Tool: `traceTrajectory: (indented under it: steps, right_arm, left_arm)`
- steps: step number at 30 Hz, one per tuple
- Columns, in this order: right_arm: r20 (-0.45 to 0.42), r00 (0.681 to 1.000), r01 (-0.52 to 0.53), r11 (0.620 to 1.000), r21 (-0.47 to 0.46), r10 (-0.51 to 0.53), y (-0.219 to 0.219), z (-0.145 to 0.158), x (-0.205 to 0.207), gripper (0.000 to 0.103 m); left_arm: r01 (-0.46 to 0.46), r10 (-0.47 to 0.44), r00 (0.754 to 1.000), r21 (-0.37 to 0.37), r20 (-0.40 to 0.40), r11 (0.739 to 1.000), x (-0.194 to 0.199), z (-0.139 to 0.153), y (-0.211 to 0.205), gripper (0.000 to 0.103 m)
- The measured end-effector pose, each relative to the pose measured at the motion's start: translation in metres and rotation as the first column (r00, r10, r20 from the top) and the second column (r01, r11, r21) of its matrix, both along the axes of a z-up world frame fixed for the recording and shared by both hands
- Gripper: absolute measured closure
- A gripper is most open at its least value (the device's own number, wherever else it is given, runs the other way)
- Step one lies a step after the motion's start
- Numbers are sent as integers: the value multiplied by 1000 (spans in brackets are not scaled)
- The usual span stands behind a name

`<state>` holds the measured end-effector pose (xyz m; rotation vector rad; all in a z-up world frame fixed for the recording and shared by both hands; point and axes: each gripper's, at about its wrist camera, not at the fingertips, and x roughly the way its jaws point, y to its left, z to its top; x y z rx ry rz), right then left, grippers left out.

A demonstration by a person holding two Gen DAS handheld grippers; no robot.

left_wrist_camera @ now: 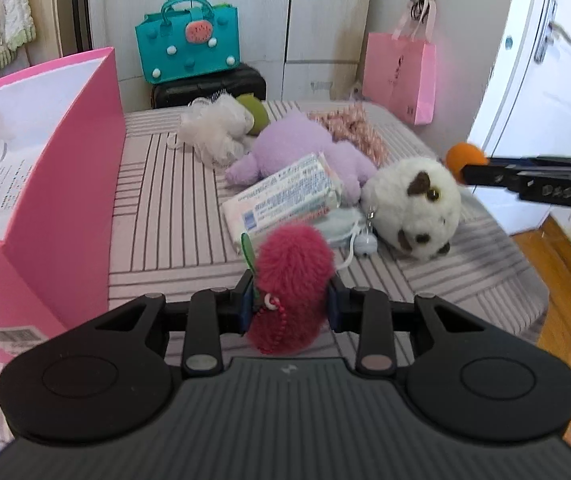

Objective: Organize soft objects
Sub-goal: 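Grasp the pink pompom with the left gripper while the right gripper grasps the orange sponge, then carry the pink pompom and orange sponge over the pink box with both grippers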

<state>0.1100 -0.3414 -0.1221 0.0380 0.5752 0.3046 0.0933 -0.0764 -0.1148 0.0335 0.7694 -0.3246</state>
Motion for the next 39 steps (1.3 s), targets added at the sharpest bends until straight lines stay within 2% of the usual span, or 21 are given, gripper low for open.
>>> traceTrajectory:
  steps: [7,12,20,31,39]
  right_arm:
    - [-57,997,-42,999,15,42,6,19,-26,54]
    - [-92,990,-105,992,64,111,19,35,-41,54]
    - [-124,963,-226,966,125,241,51,58,-62,54]
    - [-126,920,-361,928,90,370,105,95,-69,54]
    - [-85,902,-419,906,61,423,142,109,-55,54]
  left_arm:
    - [60,-60,997,8,-49,998,-12,12,6,70]
    - [73,-72,995,14,-69,997,-20,28,15,70]
    - [90,-89,995,27,-46,996,-41,64,37,70]
    - [126,-128,985,-17,-114,992,-57,90,81,70]
    - [115,-117,989,-30,-87,993,-53,108,115,70]
